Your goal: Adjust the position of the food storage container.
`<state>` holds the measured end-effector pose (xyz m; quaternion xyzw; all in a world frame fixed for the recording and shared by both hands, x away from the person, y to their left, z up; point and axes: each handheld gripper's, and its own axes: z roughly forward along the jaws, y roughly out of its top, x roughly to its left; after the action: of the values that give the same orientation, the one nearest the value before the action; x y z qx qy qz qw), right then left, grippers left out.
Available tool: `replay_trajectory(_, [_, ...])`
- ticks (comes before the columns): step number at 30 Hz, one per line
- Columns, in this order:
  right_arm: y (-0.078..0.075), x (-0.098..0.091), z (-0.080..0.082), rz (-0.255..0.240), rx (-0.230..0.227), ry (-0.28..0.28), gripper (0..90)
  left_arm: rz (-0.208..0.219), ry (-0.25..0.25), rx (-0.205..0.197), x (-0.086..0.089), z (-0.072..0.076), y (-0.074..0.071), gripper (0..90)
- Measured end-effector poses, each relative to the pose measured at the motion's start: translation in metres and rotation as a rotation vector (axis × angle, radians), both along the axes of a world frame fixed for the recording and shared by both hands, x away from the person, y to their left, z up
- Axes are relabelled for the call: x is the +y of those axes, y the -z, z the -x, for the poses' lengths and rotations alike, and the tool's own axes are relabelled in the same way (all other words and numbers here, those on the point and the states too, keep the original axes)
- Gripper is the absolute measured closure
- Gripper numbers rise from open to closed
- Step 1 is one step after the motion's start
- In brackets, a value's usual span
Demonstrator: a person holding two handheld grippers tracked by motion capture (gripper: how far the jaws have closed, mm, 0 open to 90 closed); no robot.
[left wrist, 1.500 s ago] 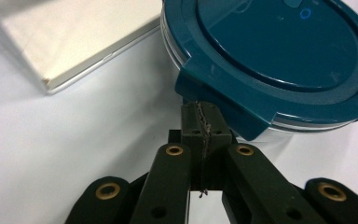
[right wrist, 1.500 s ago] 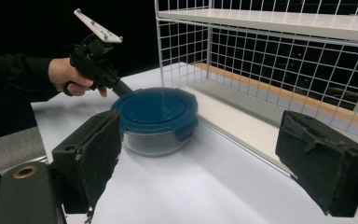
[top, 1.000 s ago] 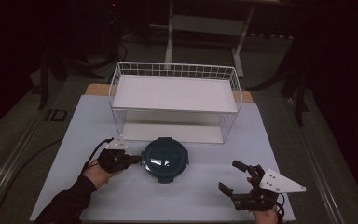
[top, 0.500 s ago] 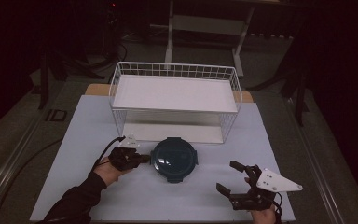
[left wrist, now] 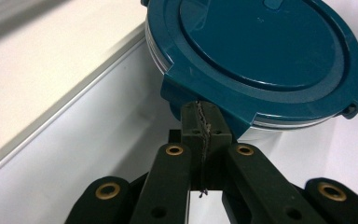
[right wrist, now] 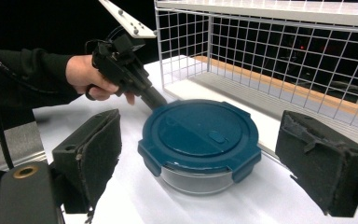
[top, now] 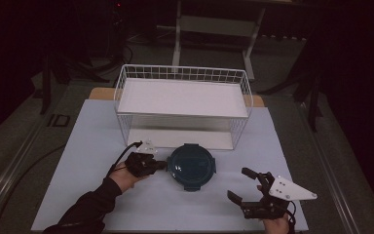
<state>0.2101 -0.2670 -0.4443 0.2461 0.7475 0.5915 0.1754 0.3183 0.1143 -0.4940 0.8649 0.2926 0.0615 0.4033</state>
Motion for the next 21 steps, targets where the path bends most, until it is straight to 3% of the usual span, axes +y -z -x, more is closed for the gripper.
replay_trajectory(13, [0.0, 0.0, 0.0, 0.002, 0.0, -0.002, 13.9, 0.025, 0.003, -0.008, -0.015, -0.004, 0.003, 90.0])
replay_trajectory(20, [0.0, 0.0, 0.0, -0.002, -0.001, 0.002, 14.0, 0.021, 0.011, -0.006, -0.01, 0.001, 0.002, 89.3])
replay_trajectory(21, [0.0, 0.0, 0.0, -0.005, 0.002, 0.001, 13.9, 0.025, 0.011, -0.002, -0.007, 0.002, 0.001, 84.7])
